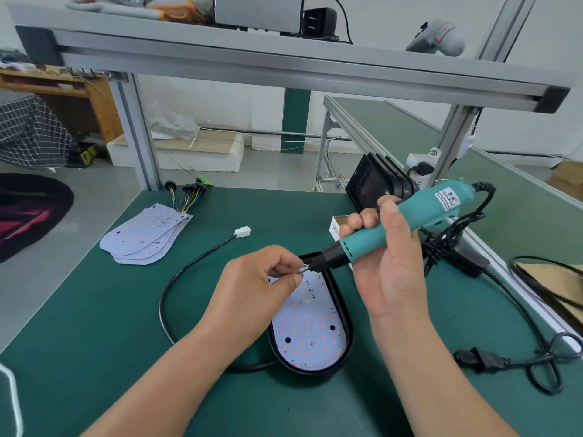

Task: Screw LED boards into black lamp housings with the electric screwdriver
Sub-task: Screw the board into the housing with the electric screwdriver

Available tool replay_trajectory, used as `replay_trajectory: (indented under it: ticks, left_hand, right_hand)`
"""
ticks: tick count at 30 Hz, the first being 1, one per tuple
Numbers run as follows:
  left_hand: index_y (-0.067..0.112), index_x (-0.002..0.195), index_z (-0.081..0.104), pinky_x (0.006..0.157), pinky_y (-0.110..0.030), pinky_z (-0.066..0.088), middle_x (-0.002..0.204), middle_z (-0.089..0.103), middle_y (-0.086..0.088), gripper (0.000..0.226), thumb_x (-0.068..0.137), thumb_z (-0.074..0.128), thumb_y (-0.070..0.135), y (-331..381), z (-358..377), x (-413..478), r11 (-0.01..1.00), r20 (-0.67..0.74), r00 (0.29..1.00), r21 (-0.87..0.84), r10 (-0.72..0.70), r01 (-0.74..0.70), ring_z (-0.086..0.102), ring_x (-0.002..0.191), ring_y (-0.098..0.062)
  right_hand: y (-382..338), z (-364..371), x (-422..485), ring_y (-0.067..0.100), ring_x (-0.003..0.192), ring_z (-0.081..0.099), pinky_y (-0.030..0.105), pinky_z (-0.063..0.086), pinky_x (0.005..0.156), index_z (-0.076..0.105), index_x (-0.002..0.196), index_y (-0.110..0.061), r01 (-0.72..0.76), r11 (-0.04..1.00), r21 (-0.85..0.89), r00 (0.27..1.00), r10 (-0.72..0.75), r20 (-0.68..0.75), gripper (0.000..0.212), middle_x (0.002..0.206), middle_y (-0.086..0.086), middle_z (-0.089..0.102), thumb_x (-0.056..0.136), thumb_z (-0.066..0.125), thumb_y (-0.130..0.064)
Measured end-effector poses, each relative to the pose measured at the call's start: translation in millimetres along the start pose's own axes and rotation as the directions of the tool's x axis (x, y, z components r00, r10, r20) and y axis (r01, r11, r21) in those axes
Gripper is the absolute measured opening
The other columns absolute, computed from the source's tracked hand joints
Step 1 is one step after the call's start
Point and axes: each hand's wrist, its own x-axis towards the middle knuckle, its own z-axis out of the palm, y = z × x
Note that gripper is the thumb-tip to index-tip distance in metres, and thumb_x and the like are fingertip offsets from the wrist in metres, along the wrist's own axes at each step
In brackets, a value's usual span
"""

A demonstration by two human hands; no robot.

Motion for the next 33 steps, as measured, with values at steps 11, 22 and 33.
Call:
replay_trajectory:
  ticks: [11, 22, 33]
  left_hand:
    - [0.052, 0.104, 0.071, 0.081, -0.023, 0.056, 0.097, 0.076, 0.027, 0.034, 0.096, 0.075, 0.019, -1, -3, 2, 1.000, 0.048, 0.999, 0.017, 0.005, -0.006, 0.071, 0.096, 0.002]
    - [0.045, 0.126, 0.065, 0.090, -0.021, 0.050, 0.112, 0.073, 0.029, 0.038, 0.100, 0.063, 0.019, -3, -25, 12, 0.996, -0.039, 0.999, -0.090, -0.019, 0.015, 0.067, 0.107, 0.006]
    - [0.035, 0.140, 0.035, 0.049, -0.025, 0.049, 0.070, 0.073, 0.013, 0.076, 0.075, 0.072, 0.049, -9, -34, 12, 0.902, 0.337, 0.848, 0.291, -0.410, 0.320, 0.073, 0.059, -0.011]
  right_hand:
    - [15, -5, 1, 0.018, 0.076, 0.058, 0.032, 0.051, 0.077, 0.055, 0.098, -0.016, 0.004, 0.998, 0.063, 0.989, 0.005, -0.150, 0.011, 0.079, 0.000, 0.050, 0.103, 0.062, -0.023]
    - [17, -8, 2, 0.019, 0.076, 0.054, 0.034, 0.050, 0.081, 0.057, 0.097, -0.015, -0.002, 0.995, 0.096, 0.979, 0.021, -0.202, 0.012, 0.079, 0.001, 0.049, 0.102, 0.065, -0.023]
    - [28, 0, 8, 0.019, 0.074, 0.057, 0.033, 0.052, 0.076, 0.055, 0.098, -0.018, -0.029, 0.999, 0.031, 0.988, 0.033, -0.149, 0.008, 0.078, 0.001, 0.050, 0.103, 0.062, -0.015]
